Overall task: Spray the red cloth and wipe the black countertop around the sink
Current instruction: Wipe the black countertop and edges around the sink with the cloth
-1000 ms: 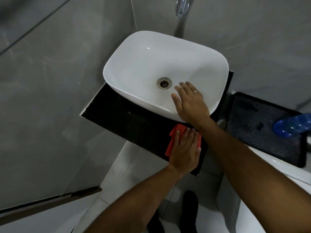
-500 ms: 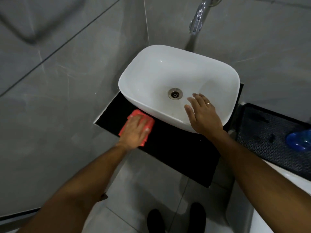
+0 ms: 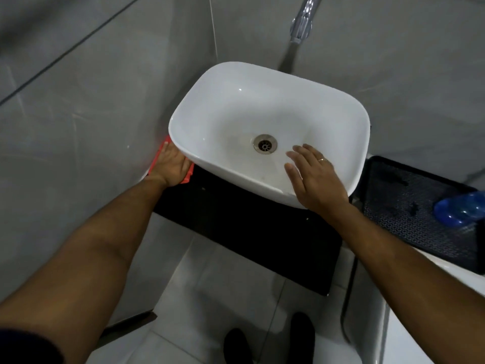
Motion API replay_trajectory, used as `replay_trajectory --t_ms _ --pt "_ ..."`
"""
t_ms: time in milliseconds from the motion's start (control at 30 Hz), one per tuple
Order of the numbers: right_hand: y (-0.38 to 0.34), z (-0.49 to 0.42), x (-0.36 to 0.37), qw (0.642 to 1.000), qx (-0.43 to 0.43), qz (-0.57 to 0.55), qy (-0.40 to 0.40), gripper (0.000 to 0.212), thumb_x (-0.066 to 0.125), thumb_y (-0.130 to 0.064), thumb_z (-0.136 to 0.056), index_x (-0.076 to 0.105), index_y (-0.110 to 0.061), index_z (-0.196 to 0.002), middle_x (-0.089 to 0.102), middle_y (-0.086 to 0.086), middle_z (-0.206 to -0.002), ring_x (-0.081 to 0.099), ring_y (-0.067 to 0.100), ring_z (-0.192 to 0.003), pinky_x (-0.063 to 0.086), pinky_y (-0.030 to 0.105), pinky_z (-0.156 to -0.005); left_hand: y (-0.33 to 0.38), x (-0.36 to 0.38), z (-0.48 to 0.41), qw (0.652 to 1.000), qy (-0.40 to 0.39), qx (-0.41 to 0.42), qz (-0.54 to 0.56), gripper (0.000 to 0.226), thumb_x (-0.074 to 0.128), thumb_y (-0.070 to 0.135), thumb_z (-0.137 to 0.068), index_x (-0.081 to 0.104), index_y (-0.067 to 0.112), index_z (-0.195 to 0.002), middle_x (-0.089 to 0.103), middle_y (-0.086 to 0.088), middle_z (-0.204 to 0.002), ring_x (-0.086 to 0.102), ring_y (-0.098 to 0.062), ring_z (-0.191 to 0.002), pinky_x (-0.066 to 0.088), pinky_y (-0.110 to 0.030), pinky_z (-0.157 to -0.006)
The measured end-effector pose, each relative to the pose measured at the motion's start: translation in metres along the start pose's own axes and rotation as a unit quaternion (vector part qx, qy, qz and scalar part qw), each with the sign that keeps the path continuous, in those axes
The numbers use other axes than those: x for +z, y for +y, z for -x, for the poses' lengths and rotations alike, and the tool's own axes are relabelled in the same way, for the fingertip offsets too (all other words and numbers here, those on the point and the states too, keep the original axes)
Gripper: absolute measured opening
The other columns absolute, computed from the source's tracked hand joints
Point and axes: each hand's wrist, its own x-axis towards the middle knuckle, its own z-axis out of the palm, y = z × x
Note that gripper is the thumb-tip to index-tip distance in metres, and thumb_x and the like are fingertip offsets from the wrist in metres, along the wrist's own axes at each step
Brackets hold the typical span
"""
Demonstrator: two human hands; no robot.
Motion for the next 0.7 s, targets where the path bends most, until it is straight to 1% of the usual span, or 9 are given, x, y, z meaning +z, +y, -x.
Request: replay_trajectory --t_ms 67,133,200,267,300,400,433,533,700 --pt "0.000 0.001 0.001 1.000 0.004 -0.005 -0.005 0.051 0.026 -0.043 -0.103 0.051 -0.016 -0.137 0.050 0.008 -0.147 0.036 0.027 -0.144 0.034 0.047 -0.114 -0.005 0.003 0.016 1.000 0.014 -0.005 0.013 0.063 0.024 0.037 -0.097 0.037 0.002 -0.148 0.035 -0.022 -0.156 0.030 -0.038 -0.146 0.014 -0.051 -0.123" --pt "0.000 0.002 0.000 1.000 0.001 -0.008 -0.007 0.050 0.027 -0.043 -0.103 0.051 -0.015 -0.137 0.050 0.008 -0.148 0.036 0.027 -0.144 0.034 0.047 -0.115 -0.018 0.011 0.046 0.999 0.036 0.016 0.013 0.066 0.017 0.044 -0.101 0.036 0.001 -0.149 0.033 -0.021 -0.157 0.028 -0.036 -0.147 0.012 -0.048 -0.124" --pt "0.000 0.002 -0.001 1.000 0.004 -0.016 -0.008 0.051 0.026 -0.044 -0.103 0.051 -0.015 -0.137 0.050 0.008 -0.147 0.035 0.027 -0.144 0.034 0.047 -0.115 -0.033 0.017 0.078 0.998 0.036 0.048 0.010 0.075 0.011 0.053 -0.102 0.038 0.000 -0.148 0.034 -0.021 -0.156 0.027 -0.034 -0.148 0.007 -0.038 -0.125" --pt "-0.001 0.002 -0.001 1.000 0.005 -0.014 -0.009 0.053 0.025 -0.045 -0.102 0.051 -0.016 -0.137 0.051 0.008 -0.147 0.036 0.027 -0.144 0.034 0.047 -0.115 -0.044 0.021 0.095 0.998 0.036 0.045 0.011 0.075 0.012 0.054 -0.102 0.039 0.001 -0.147 0.036 -0.020 -0.156 0.027 -0.032 -0.148 -0.001 -0.027 -0.124" --pt "-0.001 0.002 -0.001 1.000 0.005 -0.013 -0.008 0.053 0.025 -0.045 -0.102 0.051 -0.016 -0.137 0.051 0.008 -0.147 0.036 0.027 -0.144 0.034 0.046 -0.115 -0.045 0.023 0.096 0.998 0.042 0.038 0.013 0.073 0.014 0.053 -0.102 0.039 0.002 -0.147 0.036 -0.019 -0.156 0.026 -0.031 -0.148 -0.001 -0.026 -0.124" --pt "0.000 0.001 -0.001 1.000 0.002 -0.011 -0.006 0.050 0.028 -0.043 -0.103 0.051 -0.015 -0.137 0.051 0.009 -0.146 0.036 0.028 -0.143 0.033 0.046 -0.115 -0.030 0.029 0.095 0.998 0.055 -0.006 0.028 0.066 0.022 0.047 -0.099 0.041 0.005 -0.147 0.038 -0.016 -0.156 0.026 -0.029 -0.149 0.013 -0.046 -0.124" --pt "-0.001 0.001 0.000 1.000 0.000 -0.012 -0.004 0.050 0.028 -0.043 -0.103 0.051 -0.015 -0.137 0.052 0.009 -0.146 0.037 0.029 -0.143 0.033 0.047 -0.115 -0.021 0.033 0.098 0.997 0.064 -0.016 0.029 0.065 0.023 0.045 -0.099 0.042 0.005 -0.146 0.040 -0.016 -0.155 0.028 -0.030 -0.148 0.018 -0.050 -0.123" --pt "-0.002 0.001 -0.001 1.000 0.003 -0.016 -0.006 0.048 0.030 -0.042 -0.104 0.051 -0.014 -0.137 0.052 0.009 -0.145 0.038 0.030 -0.142 0.033 0.047 -0.114 0.022 0.043 0.105 0.994 0.096 -0.032 0.032 0.064 0.026 0.041 -0.097 0.045 0.003 -0.144 0.043 -0.018 -0.152 0.033 -0.033 -0.146 0.021 -0.051 -0.122" --pt "-0.005 0.004 -0.005 0.998 0.023 -0.047 -0.031 0.050 0.028 -0.044 -0.105 0.046 -0.014 -0.140 0.047 0.009 -0.149 0.033 0.028 -0.144 0.031 0.047 -0.115 0.133 0.065 0.106 0.982 0.122 -0.119 0.080 0.057 0.038 0.028 -0.100 0.036 -0.005 -0.146 0.036 -0.025 -0.154 0.028 -0.038 -0.147 0.015 -0.050 -0.124"
